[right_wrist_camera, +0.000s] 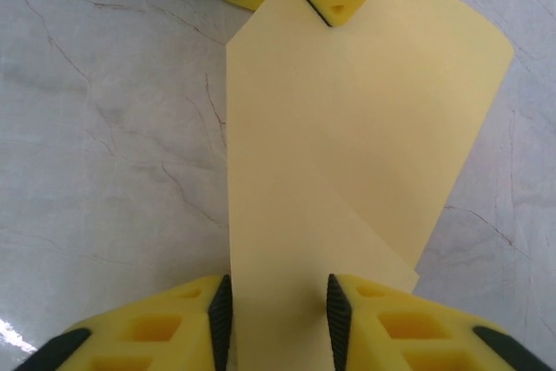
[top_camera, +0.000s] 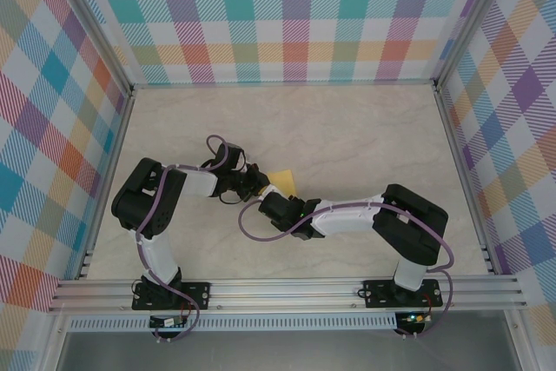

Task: Fold a paper plane with a square sheet of paper (pick it up from the middle)
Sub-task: Fold the wing for the fifth time at the center of the table.

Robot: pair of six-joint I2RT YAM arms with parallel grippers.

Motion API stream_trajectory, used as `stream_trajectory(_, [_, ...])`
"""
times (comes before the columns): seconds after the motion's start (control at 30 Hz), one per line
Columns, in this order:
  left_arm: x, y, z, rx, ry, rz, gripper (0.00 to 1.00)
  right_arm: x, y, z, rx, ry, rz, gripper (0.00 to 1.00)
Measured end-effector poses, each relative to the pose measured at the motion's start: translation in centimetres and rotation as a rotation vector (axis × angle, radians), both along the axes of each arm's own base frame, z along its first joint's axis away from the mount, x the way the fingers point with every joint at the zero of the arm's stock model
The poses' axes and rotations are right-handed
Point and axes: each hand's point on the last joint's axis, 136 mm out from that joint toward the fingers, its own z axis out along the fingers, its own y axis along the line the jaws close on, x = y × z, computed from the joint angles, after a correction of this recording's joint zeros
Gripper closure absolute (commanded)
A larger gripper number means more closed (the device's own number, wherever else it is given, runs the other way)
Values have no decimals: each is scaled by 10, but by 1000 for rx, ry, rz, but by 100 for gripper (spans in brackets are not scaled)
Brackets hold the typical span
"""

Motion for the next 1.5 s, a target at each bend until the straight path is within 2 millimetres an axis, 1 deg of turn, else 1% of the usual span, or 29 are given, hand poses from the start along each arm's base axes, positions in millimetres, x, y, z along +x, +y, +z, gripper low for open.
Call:
stream_trajectory(0.17, [0, 0, 0, 0, 0, 0, 97, 1, -1, 1, -1, -7, -10, 82])
stream_trajectory(0.27, [0, 0, 3, -1, -6, 1, 91, 1, -1, 1, 6, -6, -22, 89])
stream_trajectory(0.33, [1, 0, 8, -2, -14, 3, 85, 1, -1, 1, 11, -5, -29, 93])
stream_trajectory(0.43, [2, 2, 17, 4, -32, 11, 71, 2, -3, 0, 23, 2, -48, 97])
stream_trajectory(0.47, [2, 4, 20, 9, -40, 17, 67, 3, -3, 0, 31, 10, -56, 98])
stream_trajectory(0.57, [4, 10, 31, 38, -63, 46, 52, 3, -5, -1, 88, 71, -72, 98])
stream_trajectory(0.67, [5, 21, 46, 84, -100, 84, 45, 8, -13, 1, 192, 154, -106, 98])
stream_trajectory(0.73, [6, 29, 59, 113, -134, 113, 41, 12, -19, 4, 276, 219, -128, 99])
stream_trajectory(0.83, [5, 41, 78, 150, -181, 152, 39, 18, -23, 5, 379, 304, -154, 99])
stream_trajectory(0.93, [3, 49, 87, 180, -206, 172, 38, 19, -23, 4, 465, 387, -164, 99])
stream_trajectory(1.07, [0, 54, 84, 209, -192, 181, 38, 19, -22, 6, 560, 469, -167, 99])
stream_trajectory(1.23, [-3, 56, 79, 220, -177, 182, 38, 20, -24, 7, 642, 532, -181, 98])
stream_trajectory(1.5, [-4, 55, 74, 220, -164, 178, 38, 18, -30, -7, 732, 641, -236, 98])
